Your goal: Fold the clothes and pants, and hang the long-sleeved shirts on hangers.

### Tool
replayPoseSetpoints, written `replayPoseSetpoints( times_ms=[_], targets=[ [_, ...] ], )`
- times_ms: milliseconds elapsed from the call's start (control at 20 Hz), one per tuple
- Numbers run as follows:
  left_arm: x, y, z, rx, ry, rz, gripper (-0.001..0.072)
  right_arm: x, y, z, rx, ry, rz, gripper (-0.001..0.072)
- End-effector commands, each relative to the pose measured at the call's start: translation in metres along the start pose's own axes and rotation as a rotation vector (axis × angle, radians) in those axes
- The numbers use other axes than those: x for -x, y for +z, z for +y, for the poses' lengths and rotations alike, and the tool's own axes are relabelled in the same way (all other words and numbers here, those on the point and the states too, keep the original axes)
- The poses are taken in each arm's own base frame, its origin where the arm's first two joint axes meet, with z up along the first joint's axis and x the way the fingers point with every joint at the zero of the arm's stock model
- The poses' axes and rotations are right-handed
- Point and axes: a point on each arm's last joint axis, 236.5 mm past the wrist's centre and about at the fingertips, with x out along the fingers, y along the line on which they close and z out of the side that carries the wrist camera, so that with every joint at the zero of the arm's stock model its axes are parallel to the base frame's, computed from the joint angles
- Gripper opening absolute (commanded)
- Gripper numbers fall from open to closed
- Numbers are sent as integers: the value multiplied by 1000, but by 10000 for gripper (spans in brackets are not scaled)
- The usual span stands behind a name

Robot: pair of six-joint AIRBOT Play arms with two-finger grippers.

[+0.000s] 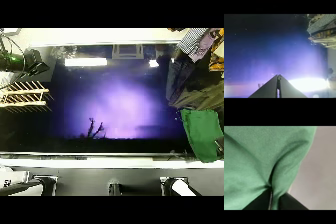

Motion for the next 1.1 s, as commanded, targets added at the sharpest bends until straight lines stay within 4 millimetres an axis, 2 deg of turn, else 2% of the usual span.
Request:
replayPoseSetpoints(
  times_ms=[0,50,100,200,300,350,400,500,550,650,700,800,900,950,1000,1050],
  targets=[
    [0,0,0,0,0,-1,21,-1,-1,-12,12,-51,2,291],
    [0,0,0,0,0,-1,21,-1,-2,-12,11,-50,5,498],
    [0,0,0,0,0,-1,21,1,-2,-10,18,-38,7,582],
    [0,0,0,-3,0,-1,21,14,8,-4,21,18,-53,582],
    [0,0,0,-4,1,-1,21,47,34,14,-5,160,-196,550],
    [0,0,0,-3,1,-1,21,72,47,34,13,279,-276,492],
    [0,0,0,-7,1,0,21,105,56,61,52,438,-352,427],
    [-2,0,2,-53,3,6,22,169,51,117,165,722,-420,348],
    [-6,-3,4,-83,6,23,22,195,40,140,237,813,-449,348],
    [-14,-15,15,-144,33,83,22,231,-4,186,436,909,-496,347],
    [-18,-22,23,-164,50,109,21,243,-35,207,553,937,-509,344],
    [-26,-39,41,-160,97,157,20,256,-112,240,805,982,-497,245],
    [-30,-61,59,-173,140,198,20,258,-186,256,1011,999,-457,169],
    [-31,-71,63,-201,139,201,20,257,-214,258,1097,995,-449,124],
    [-30,-77,65,-217,139,193,20,256,-241,258,1180,990,-451,110],
    [-28,-80,66,-218,141,177,20,256,-258,257,1238,984,-463,96]
  ],
)
